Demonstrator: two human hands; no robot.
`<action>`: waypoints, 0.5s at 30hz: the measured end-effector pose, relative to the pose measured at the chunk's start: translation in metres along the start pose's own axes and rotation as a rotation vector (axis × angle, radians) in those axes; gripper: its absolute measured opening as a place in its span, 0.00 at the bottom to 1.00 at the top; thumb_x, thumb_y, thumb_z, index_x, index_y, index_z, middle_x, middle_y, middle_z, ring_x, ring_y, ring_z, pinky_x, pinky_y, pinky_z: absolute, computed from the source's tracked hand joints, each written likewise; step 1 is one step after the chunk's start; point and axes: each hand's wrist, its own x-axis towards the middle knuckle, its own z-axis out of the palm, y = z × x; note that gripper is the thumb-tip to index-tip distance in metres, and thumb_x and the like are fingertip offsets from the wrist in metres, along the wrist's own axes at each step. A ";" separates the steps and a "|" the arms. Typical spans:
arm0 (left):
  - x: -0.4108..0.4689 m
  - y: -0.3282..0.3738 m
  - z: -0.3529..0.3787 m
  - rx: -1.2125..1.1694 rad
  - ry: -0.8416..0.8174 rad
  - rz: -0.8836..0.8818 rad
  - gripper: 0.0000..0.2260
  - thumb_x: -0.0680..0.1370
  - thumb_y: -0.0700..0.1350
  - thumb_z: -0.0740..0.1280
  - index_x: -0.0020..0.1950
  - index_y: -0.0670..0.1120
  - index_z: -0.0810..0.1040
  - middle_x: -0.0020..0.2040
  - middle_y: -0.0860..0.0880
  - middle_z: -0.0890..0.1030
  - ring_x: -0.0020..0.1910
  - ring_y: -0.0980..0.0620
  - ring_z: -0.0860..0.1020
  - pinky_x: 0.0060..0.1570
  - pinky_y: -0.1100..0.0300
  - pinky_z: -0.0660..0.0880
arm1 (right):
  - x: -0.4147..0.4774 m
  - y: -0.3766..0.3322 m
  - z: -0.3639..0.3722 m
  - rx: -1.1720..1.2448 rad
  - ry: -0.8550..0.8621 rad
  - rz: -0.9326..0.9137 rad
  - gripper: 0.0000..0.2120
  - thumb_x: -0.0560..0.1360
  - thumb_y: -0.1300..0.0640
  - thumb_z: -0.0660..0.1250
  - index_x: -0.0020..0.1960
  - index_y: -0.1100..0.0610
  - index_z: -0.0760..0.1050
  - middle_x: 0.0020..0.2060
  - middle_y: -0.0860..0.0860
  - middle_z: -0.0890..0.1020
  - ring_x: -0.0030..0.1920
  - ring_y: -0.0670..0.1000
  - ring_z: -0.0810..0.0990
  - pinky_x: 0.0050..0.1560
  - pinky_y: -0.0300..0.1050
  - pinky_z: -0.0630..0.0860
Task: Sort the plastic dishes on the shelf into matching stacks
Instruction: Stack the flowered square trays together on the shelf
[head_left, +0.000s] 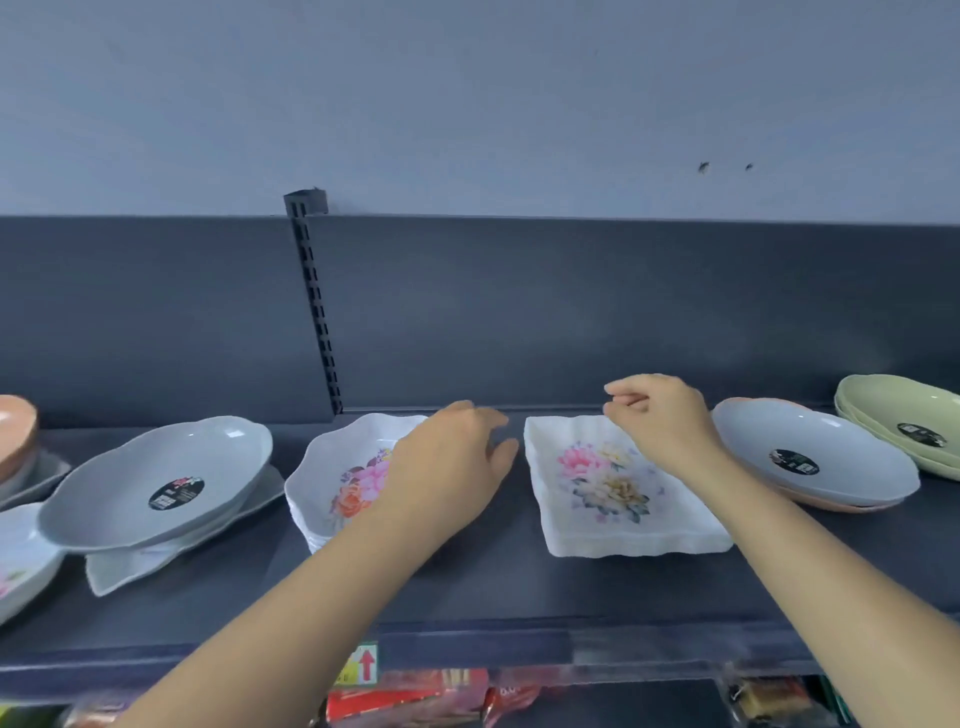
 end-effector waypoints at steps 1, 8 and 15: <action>-0.007 -0.007 -0.008 0.001 0.016 -0.003 0.15 0.79 0.53 0.60 0.63 0.52 0.77 0.52 0.53 0.78 0.51 0.51 0.77 0.50 0.55 0.75 | -0.001 -0.014 0.008 0.021 -0.036 -0.046 0.13 0.74 0.60 0.66 0.57 0.55 0.81 0.46 0.48 0.81 0.54 0.50 0.79 0.55 0.41 0.72; -0.052 -0.093 -0.070 0.083 0.148 -0.202 0.11 0.78 0.52 0.62 0.57 0.54 0.79 0.42 0.58 0.73 0.48 0.53 0.76 0.42 0.59 0.71 | -0.014 -0.101 0.075 0.098 -0.286 -0.297 0.14 0.75 0.58 0.67 0.61 0.55 0.78 0.48 0.46 0.79 0.46 0.45 0.78 0.42 0.23 0.66; -0.100 -0.200 -0.122 0.158 0.268 -0.442 0.13 0.77 0.49 0.65 0.59 0.49 0.80 0.45 0.54 0.76 0.44 0.52 0.73 0.47 0.59 0.70 | -0.027 -0.170 0.136 0.113 -0.426 -0.396 0.15 0.76 0.57 0.67 0.62 0.55 0.77 0.52 0.47 0.80 0.49 0.45 0.77 0.37 0.28 0.69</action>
